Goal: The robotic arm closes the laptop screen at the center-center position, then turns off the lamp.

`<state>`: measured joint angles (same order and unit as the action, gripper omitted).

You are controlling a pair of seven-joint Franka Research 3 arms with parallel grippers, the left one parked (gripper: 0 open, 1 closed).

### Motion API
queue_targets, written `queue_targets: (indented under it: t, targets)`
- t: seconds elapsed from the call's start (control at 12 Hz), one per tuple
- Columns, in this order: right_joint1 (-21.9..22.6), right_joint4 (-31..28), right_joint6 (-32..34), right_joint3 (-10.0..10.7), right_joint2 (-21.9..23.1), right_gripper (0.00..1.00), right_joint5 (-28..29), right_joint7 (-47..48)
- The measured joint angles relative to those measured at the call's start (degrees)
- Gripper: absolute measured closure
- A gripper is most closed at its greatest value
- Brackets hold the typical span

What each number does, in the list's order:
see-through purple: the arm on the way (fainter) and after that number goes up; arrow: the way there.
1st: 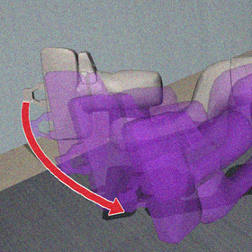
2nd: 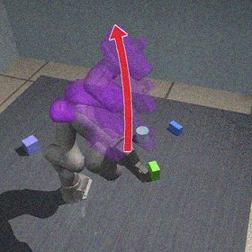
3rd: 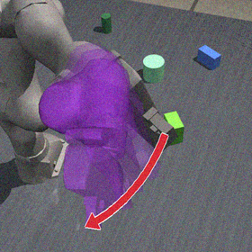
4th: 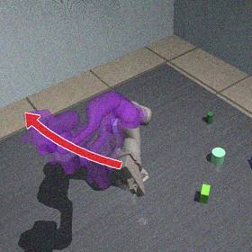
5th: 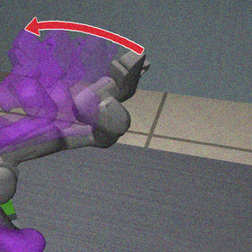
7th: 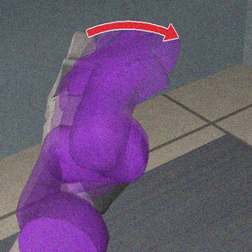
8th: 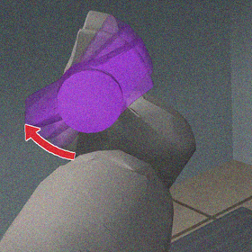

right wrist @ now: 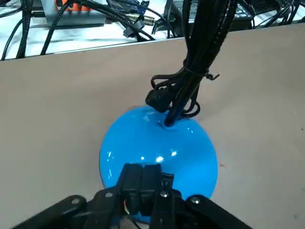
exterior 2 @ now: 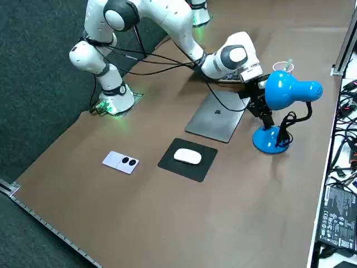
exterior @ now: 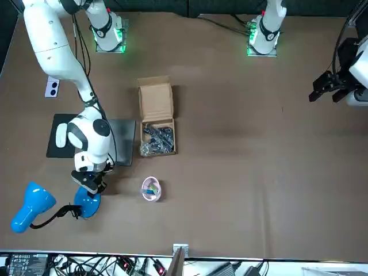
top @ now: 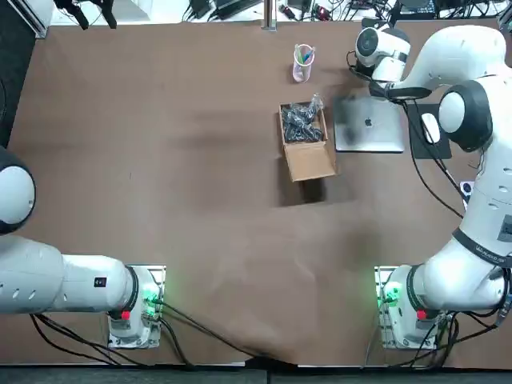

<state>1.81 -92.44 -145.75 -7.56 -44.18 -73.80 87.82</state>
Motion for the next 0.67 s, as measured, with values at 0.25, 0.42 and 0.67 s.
queue_targets:
  t: [0.25, 0.42, 0.67]
  targets:
    - [-0.1, 0.0, -0.2, 0.0, 0.0, 0.98, -0.4, 0.0]
    - [-0.1, 0.0, -0.2, 0.0, 0.0, 0.98, -0.4, 0.0]
    - [-0.2, 0.0, -0.3, 0.0, 0.0, 0.98, -0.4, 0.1]
